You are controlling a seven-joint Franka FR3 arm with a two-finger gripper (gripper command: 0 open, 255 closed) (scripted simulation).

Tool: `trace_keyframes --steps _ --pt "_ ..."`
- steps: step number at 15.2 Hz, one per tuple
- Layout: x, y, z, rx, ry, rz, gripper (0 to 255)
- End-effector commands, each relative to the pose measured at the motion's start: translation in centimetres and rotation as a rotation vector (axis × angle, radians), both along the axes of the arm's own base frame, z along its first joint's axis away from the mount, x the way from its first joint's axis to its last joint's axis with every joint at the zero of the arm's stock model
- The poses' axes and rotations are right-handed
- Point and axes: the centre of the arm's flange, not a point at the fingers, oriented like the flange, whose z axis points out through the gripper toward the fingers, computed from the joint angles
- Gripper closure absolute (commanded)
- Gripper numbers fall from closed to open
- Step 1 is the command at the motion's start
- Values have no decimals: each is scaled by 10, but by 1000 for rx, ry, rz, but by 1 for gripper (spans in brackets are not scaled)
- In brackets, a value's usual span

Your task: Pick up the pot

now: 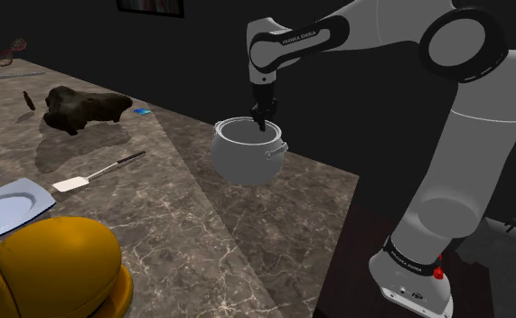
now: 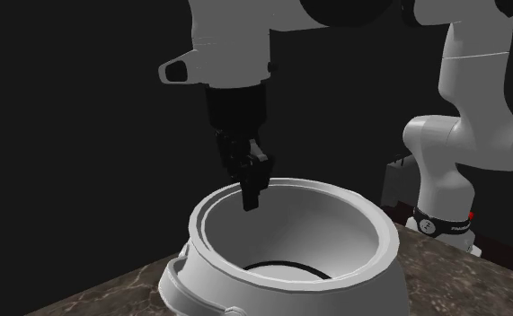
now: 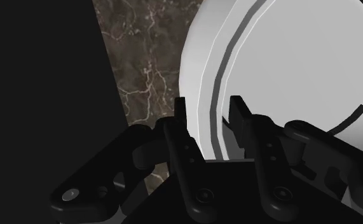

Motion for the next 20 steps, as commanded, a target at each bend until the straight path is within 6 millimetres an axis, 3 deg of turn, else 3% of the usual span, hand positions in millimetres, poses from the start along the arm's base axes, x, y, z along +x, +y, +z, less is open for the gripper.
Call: trace_keyframes --steps 1,4,20 --pt "0 0 -1 0 0 0 255" --pt "0 0 0 0 0 0 255" --pt "0 0 80 0 0 0 255"
